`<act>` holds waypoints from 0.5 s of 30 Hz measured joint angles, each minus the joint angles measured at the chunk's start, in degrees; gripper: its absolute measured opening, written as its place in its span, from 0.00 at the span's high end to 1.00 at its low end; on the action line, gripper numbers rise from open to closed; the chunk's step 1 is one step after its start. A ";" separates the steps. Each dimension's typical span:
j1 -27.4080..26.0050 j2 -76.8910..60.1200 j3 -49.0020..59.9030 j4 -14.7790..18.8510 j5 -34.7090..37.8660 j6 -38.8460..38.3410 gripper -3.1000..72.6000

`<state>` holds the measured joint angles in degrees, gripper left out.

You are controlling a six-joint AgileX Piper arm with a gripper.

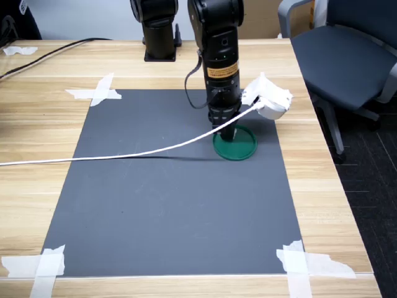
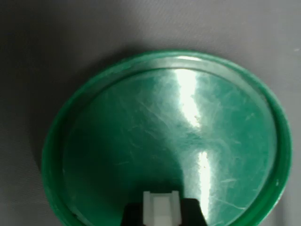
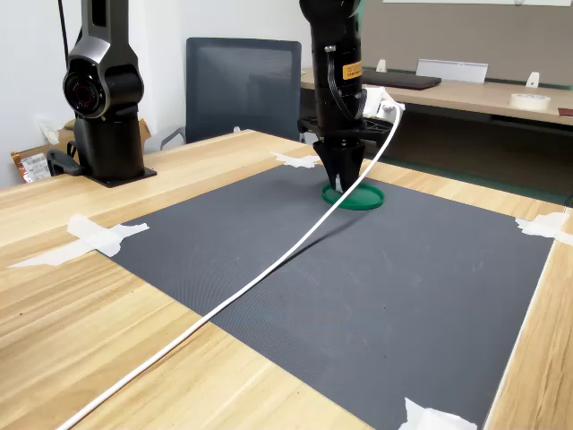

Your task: Grasp a white terminal and put it in the green lid.

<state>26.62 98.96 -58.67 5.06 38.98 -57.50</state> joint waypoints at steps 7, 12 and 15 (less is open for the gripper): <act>0.00 0.00 0.00 0.00 -1.21 0.00 0.51; 0.00 -1.06 0.04 0.00 -3.47 0.00 0.31; 0.00 -4.02 0.11 0.05 -7.92 1.41 0.29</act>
<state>26.62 94.94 -58.56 5.11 31.06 -56.09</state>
